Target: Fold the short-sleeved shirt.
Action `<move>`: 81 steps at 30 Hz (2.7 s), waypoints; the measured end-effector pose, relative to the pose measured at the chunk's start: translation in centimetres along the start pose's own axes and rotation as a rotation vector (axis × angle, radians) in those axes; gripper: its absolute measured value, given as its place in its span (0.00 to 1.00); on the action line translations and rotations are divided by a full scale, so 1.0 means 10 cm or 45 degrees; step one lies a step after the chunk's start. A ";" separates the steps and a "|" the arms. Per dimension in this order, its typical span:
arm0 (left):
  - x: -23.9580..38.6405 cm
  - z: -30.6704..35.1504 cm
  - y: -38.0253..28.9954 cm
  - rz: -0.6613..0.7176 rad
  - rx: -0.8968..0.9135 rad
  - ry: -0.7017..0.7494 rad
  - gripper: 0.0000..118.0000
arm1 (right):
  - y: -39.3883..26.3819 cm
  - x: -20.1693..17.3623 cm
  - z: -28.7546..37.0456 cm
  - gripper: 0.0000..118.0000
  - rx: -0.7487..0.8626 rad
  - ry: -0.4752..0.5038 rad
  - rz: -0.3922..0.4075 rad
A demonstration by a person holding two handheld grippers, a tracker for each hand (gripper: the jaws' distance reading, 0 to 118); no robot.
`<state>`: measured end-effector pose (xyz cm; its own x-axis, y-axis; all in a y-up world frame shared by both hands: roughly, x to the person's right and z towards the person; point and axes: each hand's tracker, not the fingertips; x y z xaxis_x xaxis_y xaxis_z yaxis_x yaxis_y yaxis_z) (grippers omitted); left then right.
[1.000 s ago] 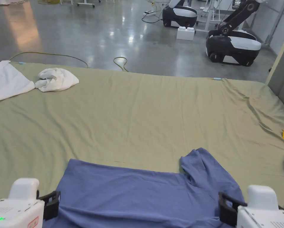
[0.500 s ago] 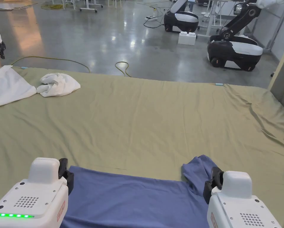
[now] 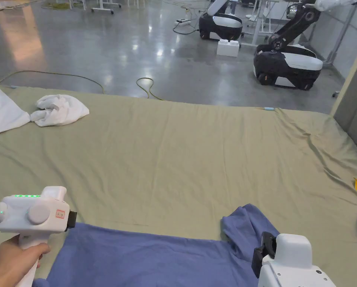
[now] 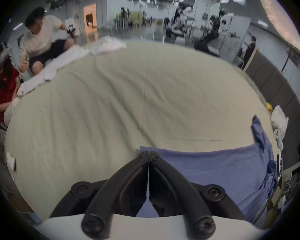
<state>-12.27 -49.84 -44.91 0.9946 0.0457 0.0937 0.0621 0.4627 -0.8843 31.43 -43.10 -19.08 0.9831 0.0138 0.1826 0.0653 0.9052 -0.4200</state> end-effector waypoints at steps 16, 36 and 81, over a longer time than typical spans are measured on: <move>0.46 -0.17 -0.04 -0.152 -0.111 -0.004 0.06 | -0.20 0.44 -0.33 0.00 -0.213 -0.115 -0.037; 0.38 0.71 -0.51 -0.087 0.230 -0.045 0.05 | -0.14 1.31 -2.41 0.56 -0.968 0.010 -0.105; -0.15 1.54 -2.26 -0.070 0.149 -0.095 0.05 | -0.69 1.26 0.63 0.02 -0.829 0.024 0.077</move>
<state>-16.43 -46.76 -18.04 0.9807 0.0808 0.1783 0.1020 0.5664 -0.8178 42.31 -46.49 -8.32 0.9907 0.0438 0.1286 0.0942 0.4603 -0.8827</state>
